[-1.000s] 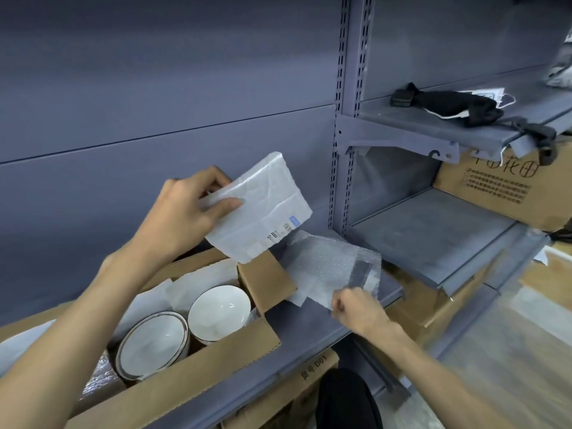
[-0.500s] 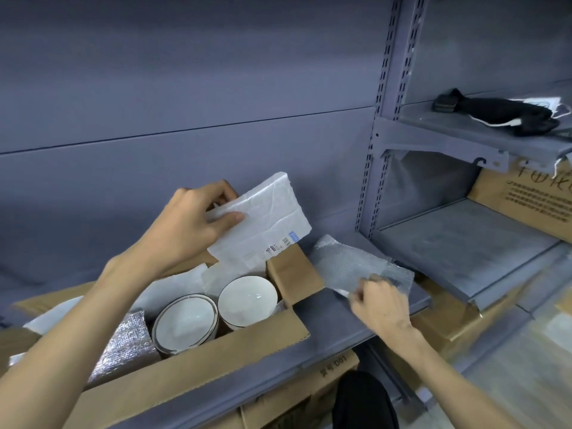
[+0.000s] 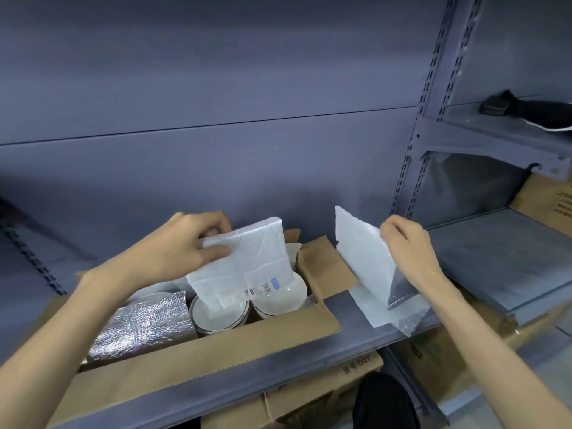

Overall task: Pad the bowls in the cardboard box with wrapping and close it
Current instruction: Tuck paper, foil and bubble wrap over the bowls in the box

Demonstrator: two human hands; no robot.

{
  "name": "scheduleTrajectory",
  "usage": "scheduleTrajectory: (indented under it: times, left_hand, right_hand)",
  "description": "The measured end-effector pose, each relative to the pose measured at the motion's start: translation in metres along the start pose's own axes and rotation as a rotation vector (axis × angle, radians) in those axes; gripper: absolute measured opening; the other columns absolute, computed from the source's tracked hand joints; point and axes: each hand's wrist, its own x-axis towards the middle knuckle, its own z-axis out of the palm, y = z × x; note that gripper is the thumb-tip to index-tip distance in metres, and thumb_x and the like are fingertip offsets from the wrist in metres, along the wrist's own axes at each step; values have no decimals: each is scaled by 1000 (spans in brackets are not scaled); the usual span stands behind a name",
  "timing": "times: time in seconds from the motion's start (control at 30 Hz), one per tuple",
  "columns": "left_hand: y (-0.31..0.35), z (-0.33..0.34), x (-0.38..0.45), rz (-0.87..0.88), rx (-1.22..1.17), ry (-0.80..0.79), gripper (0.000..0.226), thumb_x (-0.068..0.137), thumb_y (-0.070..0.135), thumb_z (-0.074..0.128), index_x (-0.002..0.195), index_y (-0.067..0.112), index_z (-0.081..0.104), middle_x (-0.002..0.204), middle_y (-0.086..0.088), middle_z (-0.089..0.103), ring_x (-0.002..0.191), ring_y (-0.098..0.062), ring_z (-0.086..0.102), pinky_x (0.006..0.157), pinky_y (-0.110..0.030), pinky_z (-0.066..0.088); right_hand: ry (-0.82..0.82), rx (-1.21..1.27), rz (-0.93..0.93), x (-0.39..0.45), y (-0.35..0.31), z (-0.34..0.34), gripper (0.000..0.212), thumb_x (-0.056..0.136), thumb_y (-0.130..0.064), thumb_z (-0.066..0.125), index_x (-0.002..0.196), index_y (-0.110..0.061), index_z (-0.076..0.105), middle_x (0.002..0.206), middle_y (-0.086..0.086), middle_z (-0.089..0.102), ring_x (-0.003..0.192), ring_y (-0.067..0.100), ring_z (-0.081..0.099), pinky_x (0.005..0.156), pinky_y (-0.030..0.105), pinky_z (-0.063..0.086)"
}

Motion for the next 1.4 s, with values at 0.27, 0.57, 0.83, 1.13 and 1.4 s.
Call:
scheduleTrajectory:
  times: [0.27,0.57,0.83,1.13,1.4]
  left_hand:
    - [-13,20,-21,-81,-2,-88,21,91,30,73,88,38,54,72,14,59,67,-9,47,59,-23,39]
    - [-36,50,-40,-144,52,-269,27,93,33,68,85,50,48,88,20,58,85,-7,51,71,-27,46]
    - [-50,63,-57,-219,225,-444,18,95,29,61,90,34,45,84,15,50,76,-6,45,62,-25,36]
    - [-40,50,-49,-233,-61,-289,34,79,65,68,81,32,59,80,16,67,77,-5,63,73,-31,56]
    - [-17,42,-21,-28,-224,184,32,83,63,67,105,39,61,95,17,66,92,-10,63,73,-16,47]
  right_hand:
    - [-5,275,-206,-4,-32,4,20,93,-17,46,79,-28,53,68,-14,46,62,1,39,56,13,36]
    - [-203,311,-278,-7,-62,20,14,95,-25,47,85,-27,57,73,-10,47,67,6,40,64,27,35]
    - [-446,287,-291,-12,-69,44,15,99,-15,54,88,-22,61,75,11,53,71,15,42,69,37,33]
    - [-553,266,-275,-15,-59,51,16,101,0,54,94,-10,64,87,14,69,85,26,61,81,29,44]
    - [-530,269,-320,-11,-45,43,17,104,1,49,98,-10,61,91,17,67,91,34,57,82,36,41]
